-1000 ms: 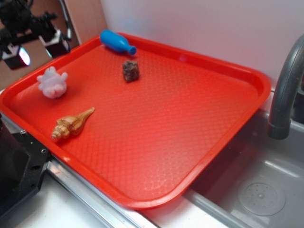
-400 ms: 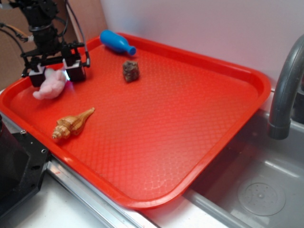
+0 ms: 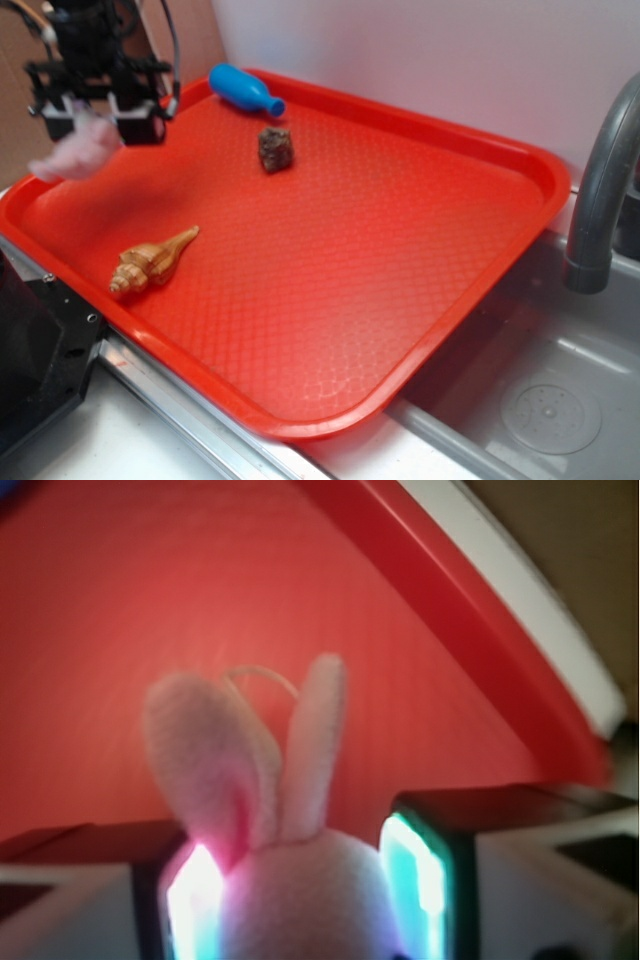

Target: Grab the pink bunny.

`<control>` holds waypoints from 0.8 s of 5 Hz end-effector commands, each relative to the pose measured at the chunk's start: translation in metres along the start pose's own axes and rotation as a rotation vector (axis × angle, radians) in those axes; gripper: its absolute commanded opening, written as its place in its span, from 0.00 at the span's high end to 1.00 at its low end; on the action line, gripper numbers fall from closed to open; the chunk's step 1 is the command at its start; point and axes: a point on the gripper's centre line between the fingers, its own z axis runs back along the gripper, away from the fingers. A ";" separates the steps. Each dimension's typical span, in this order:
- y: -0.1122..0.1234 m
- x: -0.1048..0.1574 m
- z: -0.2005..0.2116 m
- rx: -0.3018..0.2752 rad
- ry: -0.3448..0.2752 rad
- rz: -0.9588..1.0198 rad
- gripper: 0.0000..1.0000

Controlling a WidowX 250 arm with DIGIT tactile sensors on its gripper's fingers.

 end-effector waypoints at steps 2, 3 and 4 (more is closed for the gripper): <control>-0.074 0.010 0.123 -0.141 -0.055 -0.446 1.00; -0.081 0.020 0.121 -0.130 -0.105 -0.532 1.00; -0.067 0.025 0.102 -0.156 -0.142 -0.556 1.00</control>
